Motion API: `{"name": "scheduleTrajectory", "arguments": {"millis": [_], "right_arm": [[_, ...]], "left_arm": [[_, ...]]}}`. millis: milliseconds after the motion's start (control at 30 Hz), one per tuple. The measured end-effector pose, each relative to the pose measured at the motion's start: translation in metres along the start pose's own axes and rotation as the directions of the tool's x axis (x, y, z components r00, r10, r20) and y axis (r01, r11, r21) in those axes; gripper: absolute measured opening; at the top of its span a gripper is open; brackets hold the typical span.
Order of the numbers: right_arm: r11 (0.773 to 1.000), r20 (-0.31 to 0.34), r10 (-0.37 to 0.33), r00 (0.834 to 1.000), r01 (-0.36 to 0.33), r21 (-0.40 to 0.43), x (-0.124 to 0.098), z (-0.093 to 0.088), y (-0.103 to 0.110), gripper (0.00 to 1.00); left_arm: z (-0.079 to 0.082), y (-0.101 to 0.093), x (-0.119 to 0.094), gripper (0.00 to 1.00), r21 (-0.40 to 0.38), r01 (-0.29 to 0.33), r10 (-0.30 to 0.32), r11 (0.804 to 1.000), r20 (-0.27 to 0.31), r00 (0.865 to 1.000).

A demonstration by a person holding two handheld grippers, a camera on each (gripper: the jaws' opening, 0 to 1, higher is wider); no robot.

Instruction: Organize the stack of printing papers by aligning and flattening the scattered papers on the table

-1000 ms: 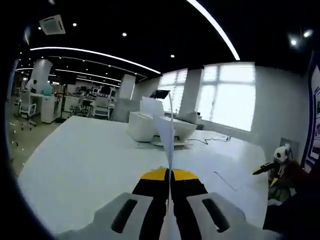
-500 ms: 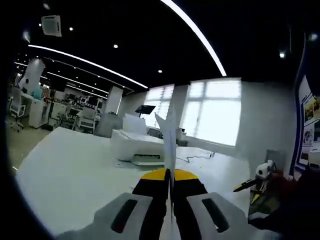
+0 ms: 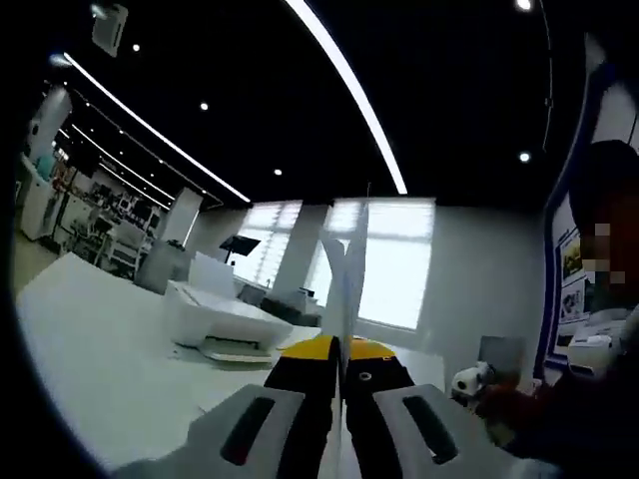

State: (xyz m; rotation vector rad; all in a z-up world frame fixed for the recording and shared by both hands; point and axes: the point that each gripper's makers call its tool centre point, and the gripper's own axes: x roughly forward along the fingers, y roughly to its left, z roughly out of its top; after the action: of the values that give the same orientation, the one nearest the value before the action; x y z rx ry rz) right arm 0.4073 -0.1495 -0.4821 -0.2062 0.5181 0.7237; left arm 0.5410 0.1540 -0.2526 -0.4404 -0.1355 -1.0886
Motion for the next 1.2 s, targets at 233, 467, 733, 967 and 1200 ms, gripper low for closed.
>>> {"name": "scheduleTrajectory", "arguments": {"millis": [233,467,733,967,1200], "right_arm": [[1.0,-0.001,-0.001,1.0,0.001,0.005,0.001,-0.002,0.0,0.73],[1.0,0.002,0.003,1.0,-0.003,0.007,0.001,-0.003,0.001,0.73],[1.0,0.002,0.005,1.0,-0.005,0.011,0.002,-0.006,0.001,0.73],[1.0,0.003,0.004,1.0,-0.004,0.015,0.002,-0.007,0.001,0.72],[1.0,0.002,0.004,1.0,-0.004,0.019,0.003,-0.008,0.0,0.72]], "left_arm": [[0.008,-0.019,0.004,0.06,0.006,0.049,-0.049,0.999,0.013,0.999],[0.012,-0.027,0.007,0.06,-0.085,0.063,-0.057,0.994,0.067,0.996],[-0.02,0.017,0.002,0.06,-0.273,-0.06,0.095,0.96,0.117,0.989],[-0.077,0.056,-0.013,0.06,-0.321,-0.204,0.23,0.925,0.046,0.972],[-0.087,0.062,-0.025,0.06,-0.273,-0.263,0.278,0.925,0.017,0.96]]}}
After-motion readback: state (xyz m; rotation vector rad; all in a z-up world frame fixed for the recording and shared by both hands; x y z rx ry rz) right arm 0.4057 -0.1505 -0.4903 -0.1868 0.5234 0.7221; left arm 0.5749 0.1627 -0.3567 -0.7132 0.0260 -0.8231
